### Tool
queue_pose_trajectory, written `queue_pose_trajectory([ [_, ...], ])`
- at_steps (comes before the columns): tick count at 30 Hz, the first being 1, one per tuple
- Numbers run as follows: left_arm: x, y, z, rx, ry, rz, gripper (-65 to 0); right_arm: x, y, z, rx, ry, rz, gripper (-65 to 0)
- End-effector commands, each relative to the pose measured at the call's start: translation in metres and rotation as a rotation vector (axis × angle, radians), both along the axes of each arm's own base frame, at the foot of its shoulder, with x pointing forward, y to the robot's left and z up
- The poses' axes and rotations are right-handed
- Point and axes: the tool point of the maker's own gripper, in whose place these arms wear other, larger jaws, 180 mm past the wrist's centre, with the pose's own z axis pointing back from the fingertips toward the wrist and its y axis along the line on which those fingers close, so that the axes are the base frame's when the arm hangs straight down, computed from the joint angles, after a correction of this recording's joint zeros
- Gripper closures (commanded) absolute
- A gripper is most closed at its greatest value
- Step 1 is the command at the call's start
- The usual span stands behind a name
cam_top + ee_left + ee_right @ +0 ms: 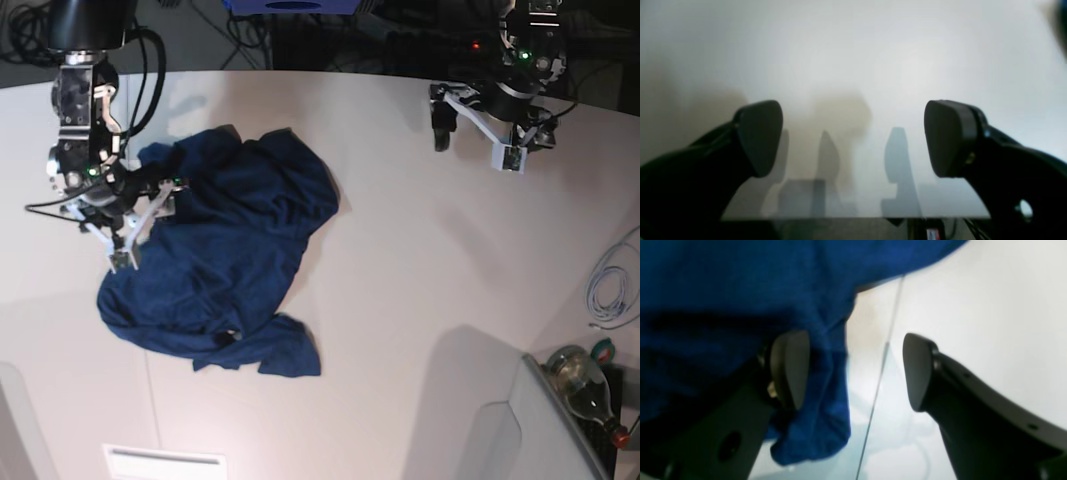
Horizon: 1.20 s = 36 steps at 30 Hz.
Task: Layout the t-shirt on the table in an organized manner, then fold the t-shirt properly
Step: 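Lower the shirt and release it with both grippers, then drag the shirt edge with the right gripper along the table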
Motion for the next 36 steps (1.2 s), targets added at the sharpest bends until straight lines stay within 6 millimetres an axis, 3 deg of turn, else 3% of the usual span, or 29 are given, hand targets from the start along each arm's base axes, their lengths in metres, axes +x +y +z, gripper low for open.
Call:
queue_pose_trajectory([
  [1, 0.005, -0.003, 0.005, -0.008, -0.024, -0.030, -65.0, 0.007, 0.000, 0.008, 0.004, -0.040, -0.007, -40.5],
  [8, 0.015, -0.013, 0.008, -0.041, -0.048, -0.040, -65.0, -0.017, 0.007, -0.023, 0.031, 0.062, -0.012, -39.8],
  [9, 0.014, -0.015, 0.006, -0.050, -0.048, -0.029, -65.0, -0.020, 0.007, -0.026, 0.031, 0.072, -0.011, -36.6],
  [10, 0.016, -0.016, 0.007, -0.052, -0.050, -0.030, -65.0, -0.021, 0.007, -0.026, 0.031, 0.074, -0.011, -29.4],
  [12, 0.019, -0.022, 0.008, -0.060, -0.055, -0.046, -65.0, -0.018, 0.004, -0.017, 0.024, 0.048, -0.013, -7.1],
  [13, 0.020, -0.022, 0.008, -0.061, -0.056, -0.047, -65.0, -0.020, 0.003, -0.013, 0.018, 0.044, -0.013, 0.0],
  [14, 0.021, -0.027, 0.006, -0.066, -0.054, -0.055, -64.7, -0.018, 0.002, -0.001, 0.006, 0.019, -0.004, 0.0],
  [16, 0.020, -0.029, 0.004, -0.069, -0.048, -0.063, -41.6, -0.013, 0.001, 0.024, -0.017, -0.027, 0.027, -1.4],
  [18, 0.021, -0.028, 0.005, -0.070, -0.051, -0.056, -6.1, -0.008, 0.003, 0.057, -0.051, -0.084, 0.067, 0.0],
  [19, 0.021, -0.028, 0.005, -0.070, -0.051, -0.056, 0.0, -0.004, 0.001, 0.077, -0.075, -0.118, 0.075, 0.0],
  [22, 0.022, -0.028, 0.006, -0.070, -0.054, -0.056, 0.0, 0.003, -0.017, 0.125, -0.157, -0.183, 0.063, 0.0],
  [30, 0.021, -0.026, 0.006, -0.058, -0.051, -0.061, 0.0, 0.057, -0.060, 0.183, -0.292, -0.282, 0.031, 0.0],
  [33, 0.021, -0.025, 0.006, -0.056, -0.052, -0.063, 0.0, 0.085, -0.075, 0.185, -0.294, -0.271, 0.006, 0.0],
  [36, 0.022, -0.025, 0.008, -0.055, -0.058, -0.063, 0.0, 0.114, -0.096, 0.156, -0.261, -0.178, -0.025, -0.3],
])
